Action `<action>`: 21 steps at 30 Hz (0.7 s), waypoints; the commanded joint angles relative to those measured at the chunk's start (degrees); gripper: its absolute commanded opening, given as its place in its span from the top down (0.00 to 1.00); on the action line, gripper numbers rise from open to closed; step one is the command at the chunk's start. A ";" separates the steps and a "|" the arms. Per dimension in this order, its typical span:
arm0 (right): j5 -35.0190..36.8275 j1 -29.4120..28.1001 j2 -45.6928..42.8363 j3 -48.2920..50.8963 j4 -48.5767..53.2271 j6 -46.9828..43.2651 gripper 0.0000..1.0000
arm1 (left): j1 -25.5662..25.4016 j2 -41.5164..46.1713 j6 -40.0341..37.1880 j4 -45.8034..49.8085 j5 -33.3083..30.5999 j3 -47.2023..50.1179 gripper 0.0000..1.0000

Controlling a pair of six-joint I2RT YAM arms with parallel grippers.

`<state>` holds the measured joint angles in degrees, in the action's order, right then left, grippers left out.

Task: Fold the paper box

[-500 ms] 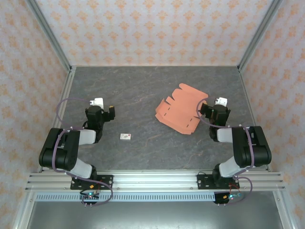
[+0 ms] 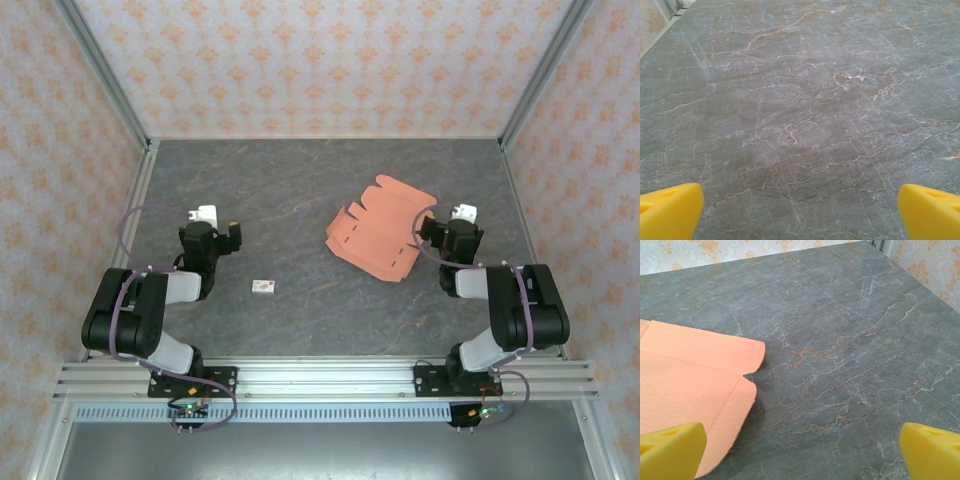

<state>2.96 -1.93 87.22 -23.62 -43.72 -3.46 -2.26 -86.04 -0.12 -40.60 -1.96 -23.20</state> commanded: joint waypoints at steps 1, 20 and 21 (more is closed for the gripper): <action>-0.24 0.04 -0.12 -0.64 -0.05 0.74 0.01 | -0.17 0.35 -1.20 -1.77 -1.29 -1.32 0.00; 6.38 0.11 -21.72 -8.73 31.69 15.90 0.01 | 0.35 14.33 12.06 31.36 -4.26 -15.00 0.00; 7.56 0.09 -24.94 -10.59 38.38 20.97 0.04 | 0.34 15.17 15.49 35.32 -2.58 -16.80 0.00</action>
<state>5.82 -1.93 69.80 -30.28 -21.23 5.28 -2.24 -74.30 5.89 -18.68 -3.88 -35.97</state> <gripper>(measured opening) 0.970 0.998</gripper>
